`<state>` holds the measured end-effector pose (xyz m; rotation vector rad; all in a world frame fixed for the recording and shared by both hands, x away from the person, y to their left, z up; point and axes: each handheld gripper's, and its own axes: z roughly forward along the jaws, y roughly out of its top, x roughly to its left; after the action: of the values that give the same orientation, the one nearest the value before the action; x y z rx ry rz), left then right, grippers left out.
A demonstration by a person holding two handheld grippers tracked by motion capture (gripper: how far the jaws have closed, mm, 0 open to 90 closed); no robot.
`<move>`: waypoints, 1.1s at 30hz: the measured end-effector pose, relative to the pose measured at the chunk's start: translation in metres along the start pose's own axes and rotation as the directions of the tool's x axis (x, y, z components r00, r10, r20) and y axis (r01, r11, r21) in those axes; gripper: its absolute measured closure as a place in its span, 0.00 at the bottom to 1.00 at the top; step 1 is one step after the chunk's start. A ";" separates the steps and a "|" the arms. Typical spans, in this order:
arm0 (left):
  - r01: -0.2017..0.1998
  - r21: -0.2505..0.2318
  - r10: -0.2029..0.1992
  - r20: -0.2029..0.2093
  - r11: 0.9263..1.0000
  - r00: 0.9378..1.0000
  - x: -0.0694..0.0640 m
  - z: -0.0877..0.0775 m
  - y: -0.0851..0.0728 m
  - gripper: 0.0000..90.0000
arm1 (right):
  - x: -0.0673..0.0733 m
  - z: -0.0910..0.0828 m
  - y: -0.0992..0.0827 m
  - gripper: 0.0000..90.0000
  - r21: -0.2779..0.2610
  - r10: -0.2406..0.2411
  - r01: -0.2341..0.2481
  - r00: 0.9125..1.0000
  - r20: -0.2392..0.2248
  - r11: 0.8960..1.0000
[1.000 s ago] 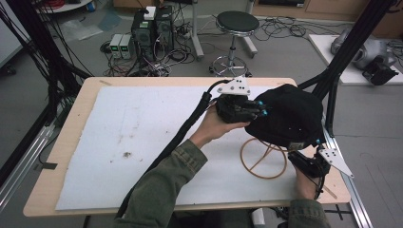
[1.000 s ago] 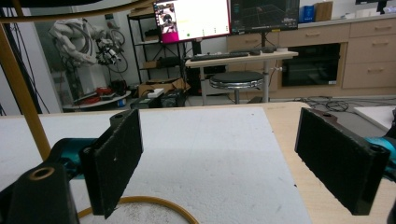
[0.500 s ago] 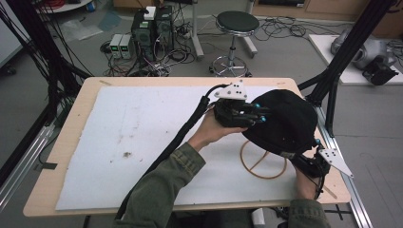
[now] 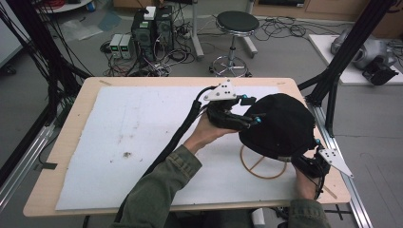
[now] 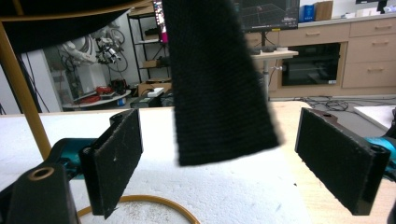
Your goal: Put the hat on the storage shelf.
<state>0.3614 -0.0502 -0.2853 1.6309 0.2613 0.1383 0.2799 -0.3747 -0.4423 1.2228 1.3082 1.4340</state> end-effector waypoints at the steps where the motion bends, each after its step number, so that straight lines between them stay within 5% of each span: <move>1: 0.001 -0.003 -0.001 -0.003 1.000 1.000 0.000 -0.002 0.000 0.38 | 0.000 0.000 0.000 0.16 0.001 0.000 0.000 1.000 0.001 1.000; 8: -0.029 -0.022 0.028 -0.067 0.999 0.997 0.000 -0.022 0.003 0.34 | 0.000 0.000 0.000 0.16 0.001 0.001 -0.001 1.000 0.002 1.000; 14: -0.056 -0.035 0.050 -0.168 0.998 0.985 0.005 -0.054 0.005 0.31 | 0.000 0.000 0.000 0.16 0.002 0.003 -0.003 1.000 0.003 1.000; 18: -0.080 -0.038 0.067 -0.267 0.996 0.961 0.008 -0.080 0.006 0.27 | 0.000 -0.001 0.000 0.16 -0.001 0.006 -0.006 1.000 0.008 1.000; 23: -0.114 -0.059 0.083 -0.377 0.992 0.922 0.011 -0.115 -0.003 0.26 | 0.000 -0.001 0.000 0.16 0.000 0.002 -0.002 1.000 0.009 1.000; 28: -0.104 -0.076 0.058 -0.453 0.992 0.890 0.016 -0.145 -0.017 0.26 | 0.001 0.000 0.000 0.16 0.002 0.006 -0.006 1.000 0.007 1.000; 33: -0.101 -0.083 0.046 -0.497 0.991 0.867 0.018 -0.166 -0.026 0.26 | 0.002 0.000 0.000 0.16 0.003 0.006 -0.006 1.000 0.008 1.000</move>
<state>0.3353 0.1158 -0.2995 1.4771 0.5743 0.6260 0.2801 -0.3732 -0.4417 1.2343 1.3026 1.4305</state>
